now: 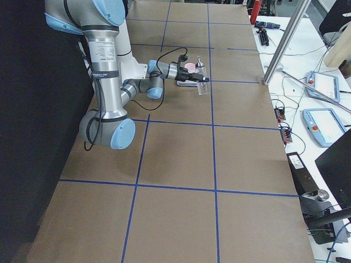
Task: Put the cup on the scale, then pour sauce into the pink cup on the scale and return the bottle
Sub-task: 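Carry the bottle toward the pink cup and tilt its spout over it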
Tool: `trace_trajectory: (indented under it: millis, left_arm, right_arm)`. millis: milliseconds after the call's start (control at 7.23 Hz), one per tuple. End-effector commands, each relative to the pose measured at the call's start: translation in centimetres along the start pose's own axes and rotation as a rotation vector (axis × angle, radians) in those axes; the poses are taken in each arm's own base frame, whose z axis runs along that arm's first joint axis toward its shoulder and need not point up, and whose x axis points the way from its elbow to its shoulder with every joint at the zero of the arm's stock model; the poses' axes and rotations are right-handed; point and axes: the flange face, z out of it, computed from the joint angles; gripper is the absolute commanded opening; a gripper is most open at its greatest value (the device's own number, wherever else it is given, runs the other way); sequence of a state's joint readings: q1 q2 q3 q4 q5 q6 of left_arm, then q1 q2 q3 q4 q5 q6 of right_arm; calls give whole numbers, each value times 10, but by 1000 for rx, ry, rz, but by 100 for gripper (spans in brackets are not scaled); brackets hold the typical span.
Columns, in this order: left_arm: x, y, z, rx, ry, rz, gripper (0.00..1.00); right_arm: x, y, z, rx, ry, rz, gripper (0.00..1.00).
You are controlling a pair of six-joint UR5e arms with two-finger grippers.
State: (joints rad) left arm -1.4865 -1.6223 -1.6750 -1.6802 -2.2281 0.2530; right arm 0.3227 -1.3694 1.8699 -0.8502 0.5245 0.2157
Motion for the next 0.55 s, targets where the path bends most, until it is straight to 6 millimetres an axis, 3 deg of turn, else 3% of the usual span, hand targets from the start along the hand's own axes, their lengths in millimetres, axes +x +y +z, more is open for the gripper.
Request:
trace_trajectory:
  millis: [0,277,415]
  left_arm:
    - [-3,2,4,-8,3,-6,100]
    - [-4,-1,5,-7,3,-4,100]
    - [-5,-1,6,-8,1,-5,100]
  right_arm:
    - [-45,-14,-10,-1,59,-92,0]
    - [-63,5,-8,-24,129,-235,0]
    - [-71,3,-11,-27,147,-277,0]
